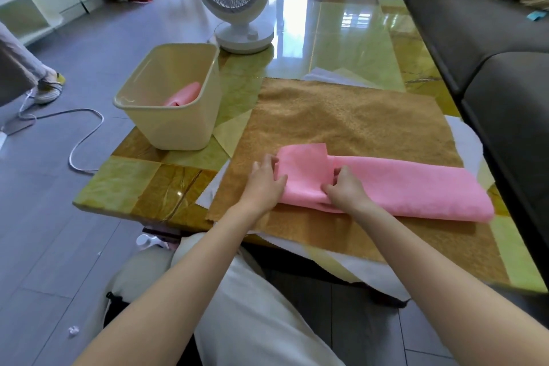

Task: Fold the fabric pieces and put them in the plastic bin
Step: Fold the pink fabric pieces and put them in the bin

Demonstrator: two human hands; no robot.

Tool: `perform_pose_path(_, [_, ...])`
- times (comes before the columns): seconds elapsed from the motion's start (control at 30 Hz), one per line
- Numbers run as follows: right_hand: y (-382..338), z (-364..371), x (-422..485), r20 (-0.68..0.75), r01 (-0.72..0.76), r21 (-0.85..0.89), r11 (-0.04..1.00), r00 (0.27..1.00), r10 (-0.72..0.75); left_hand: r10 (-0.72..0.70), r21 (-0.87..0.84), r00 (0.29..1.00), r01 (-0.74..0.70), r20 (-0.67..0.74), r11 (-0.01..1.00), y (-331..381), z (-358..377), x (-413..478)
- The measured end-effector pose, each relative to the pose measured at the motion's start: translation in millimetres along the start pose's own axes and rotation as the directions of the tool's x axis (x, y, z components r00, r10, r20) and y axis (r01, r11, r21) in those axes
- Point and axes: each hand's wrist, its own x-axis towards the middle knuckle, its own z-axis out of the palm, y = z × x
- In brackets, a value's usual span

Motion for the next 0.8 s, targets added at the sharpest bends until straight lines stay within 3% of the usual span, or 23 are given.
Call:
perform_pose_path(0.17, [-1,7,-2,-0.059,-0.008,0.044,0.999,0.998,0.01,-0.073,-0.146,0.997,0.075,0.02,0.986,5,-1,5])
perform_pose_path(0.37, [-7,14,-8,-0.162,0.075,0.121,0.99,0.985,-0.055,0.209,-0.051,0.977,-0.212,-0.043,0.976,16,-6,0])
perform_pose_path(0.47, [-17,22,-9,-0.18,0.164,0.2,0.966,0.975,-0.128,0.279,0.049,0.954,-0.276,-0.105,0.96,14,-22,-2])
perform_pose_path(0.6, [-39,43,-12,-0.122,0.218,0.24,0.946,0.973,-0.194,0.259,0.221,0.955,-0.224,-0.143,0.949,-10,-49,-2])
perform_pose_path(0.8, [-63,76,-9,-0.046,0.294,0.216,0.931,0.956,-0.291,0.109,0.258,0.983,-0.069,-0.145,0.964,-59,-69,-11])
